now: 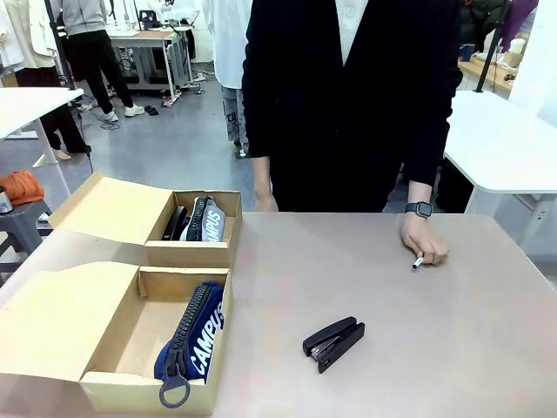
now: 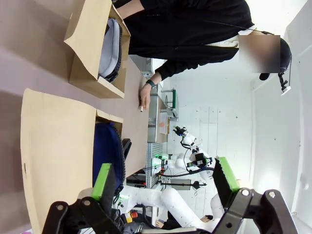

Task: Place items inside the box.
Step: Pick up a Pencil pouch or Stapler and place it inside the Mailer Box closest to the robot.

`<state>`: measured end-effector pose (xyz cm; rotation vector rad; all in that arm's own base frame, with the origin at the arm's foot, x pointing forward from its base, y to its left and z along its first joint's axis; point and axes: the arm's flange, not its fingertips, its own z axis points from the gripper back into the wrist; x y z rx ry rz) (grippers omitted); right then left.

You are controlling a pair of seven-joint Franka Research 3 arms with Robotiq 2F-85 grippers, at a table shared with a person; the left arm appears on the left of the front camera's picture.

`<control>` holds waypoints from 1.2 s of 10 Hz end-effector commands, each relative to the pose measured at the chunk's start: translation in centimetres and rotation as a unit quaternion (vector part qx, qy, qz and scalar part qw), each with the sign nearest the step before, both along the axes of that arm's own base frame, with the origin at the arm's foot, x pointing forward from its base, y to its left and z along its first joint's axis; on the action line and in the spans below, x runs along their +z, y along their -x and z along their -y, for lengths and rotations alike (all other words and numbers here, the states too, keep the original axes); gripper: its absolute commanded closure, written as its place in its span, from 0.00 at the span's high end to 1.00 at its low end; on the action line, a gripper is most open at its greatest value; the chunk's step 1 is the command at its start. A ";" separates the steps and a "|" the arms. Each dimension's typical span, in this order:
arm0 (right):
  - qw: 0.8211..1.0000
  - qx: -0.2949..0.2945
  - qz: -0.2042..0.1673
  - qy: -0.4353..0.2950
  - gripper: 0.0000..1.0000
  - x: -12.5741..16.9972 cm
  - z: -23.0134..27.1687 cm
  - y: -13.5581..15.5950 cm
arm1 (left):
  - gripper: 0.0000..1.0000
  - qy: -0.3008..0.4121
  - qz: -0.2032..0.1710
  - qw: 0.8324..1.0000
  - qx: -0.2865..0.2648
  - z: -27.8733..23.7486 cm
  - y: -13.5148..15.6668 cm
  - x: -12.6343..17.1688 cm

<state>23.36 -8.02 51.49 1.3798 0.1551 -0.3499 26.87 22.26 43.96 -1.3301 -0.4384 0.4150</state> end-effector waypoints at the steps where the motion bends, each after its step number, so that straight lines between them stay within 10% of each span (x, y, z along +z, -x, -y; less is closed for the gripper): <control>1: 1.000 -0.004 -0.008 -0.010 1.00 0.7 0.0 0.2 | 1.00 0.002 0.010 1.000 -0.003 0.0 0.1 0.1; 3: 1.000 0.000 0.000 0.000 1.00 0.0 0.0 0.0 | 1.00 0.002 0.010 1.000 -0.003 0.0 0.1 0.1; 8: 0.952 0.236 0.059 0.186 1.00 -1.0 -10.2 -4.3 | 1.00 0.002 0.010 1.000 -0.003 0.0 0.1 0.1; 10: 0.879 0.376 0.133 0.261 1.00 -2.7 -15.7 -3.4 | 1.00 0.002 0.010 1.000 -0.003 0.0 0.1 0.1; 12: 0.737 0.550 0.250 0.302 1.00 -4.6 -21.5 -2.2 | 1.00 0.002 0.010 1.000 -0.003 0.0 0.1 0.1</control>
